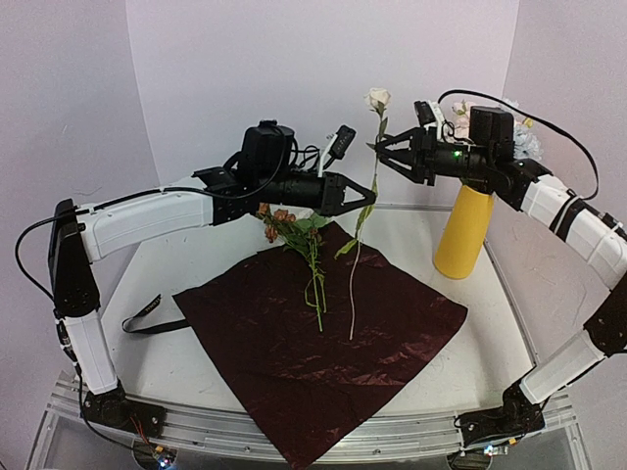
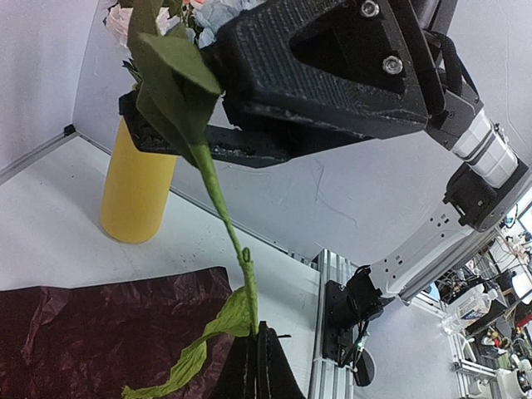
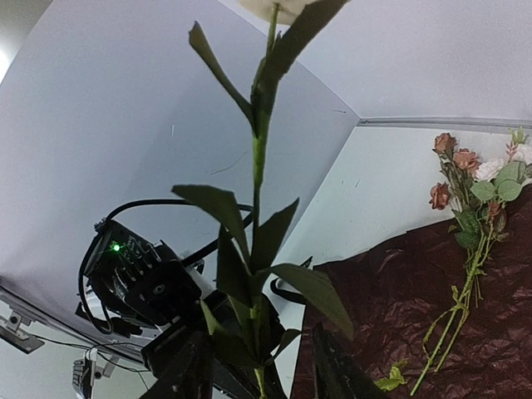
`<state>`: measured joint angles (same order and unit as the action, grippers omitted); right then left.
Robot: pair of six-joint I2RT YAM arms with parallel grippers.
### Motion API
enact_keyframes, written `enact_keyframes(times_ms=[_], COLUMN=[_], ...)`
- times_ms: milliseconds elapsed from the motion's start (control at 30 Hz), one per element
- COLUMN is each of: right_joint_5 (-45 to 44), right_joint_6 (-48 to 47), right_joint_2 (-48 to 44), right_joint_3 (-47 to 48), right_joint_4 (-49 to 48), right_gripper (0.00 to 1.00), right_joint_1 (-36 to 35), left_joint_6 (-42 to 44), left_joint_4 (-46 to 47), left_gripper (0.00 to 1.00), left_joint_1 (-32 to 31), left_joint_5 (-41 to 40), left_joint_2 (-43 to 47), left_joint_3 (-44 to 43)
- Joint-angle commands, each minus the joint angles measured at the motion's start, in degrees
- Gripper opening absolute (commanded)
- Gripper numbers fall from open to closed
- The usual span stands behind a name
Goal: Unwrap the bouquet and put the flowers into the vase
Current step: Pick up the fake flower from the wrapping paper.
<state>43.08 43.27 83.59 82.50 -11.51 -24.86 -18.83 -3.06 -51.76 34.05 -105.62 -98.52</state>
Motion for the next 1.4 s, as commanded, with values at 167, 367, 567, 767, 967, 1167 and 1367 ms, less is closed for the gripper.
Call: enact_keyframes(times_ms=[167, 367, 567, 767, 967, 1167, 1367], right_joint_5=[7.4, 7.3, 6.7, 6.2, 5.7, 4.9, 4.0], right_joint_6=[-1.5, -1.9, -1.5, -1.8, -2.1, -2.4, -2.7], right_joint_2=[-0.4, -1.1, -0.7, -0.5, -0.6, -1.1, -1.1], right_joint_3=[1.2, -0.7, -0.3, 0.5, 0.7, 0.3, 0.4], right_joint_4=[-4.2, -5.1, -5.1, -5.1, -5.1, -5.1, -5.0], right_gripper=[0.78, 0.68, 0.51, 0.44, 0.37, 0.26, 0.01], right_joint_1=[-0.2, -0.2, -0.2, -0.2, -0.2, -0.2, -0.2], left_joint_6=[0.4, 0.2, 0.3, 0.4, 0.6, 0.6, 0.5], left_joint_4=[2.8, 3.6, 4.5, 4.6, 4.6, 4.6, 4.6], left_gripper=[0.00, 0.00, 0.00, 0.00, 0.00, 0.00, 0.14], left_joint_1=[-0.8, -1.0, -1.4, -1.9, -2.0, -2.0, -2.0], left_joint_5=[-2.9, -3.4, -3.0, -2.6, -2.6, -2.6, -3.3], left_joint_2=[2.1, 2.3, 2.1, 2.1, 2.5, 3.0, 4.0], left_joint_3=[0.3, 0.2, 0.1, 0.2, 0.7, 1.6, 3.1])
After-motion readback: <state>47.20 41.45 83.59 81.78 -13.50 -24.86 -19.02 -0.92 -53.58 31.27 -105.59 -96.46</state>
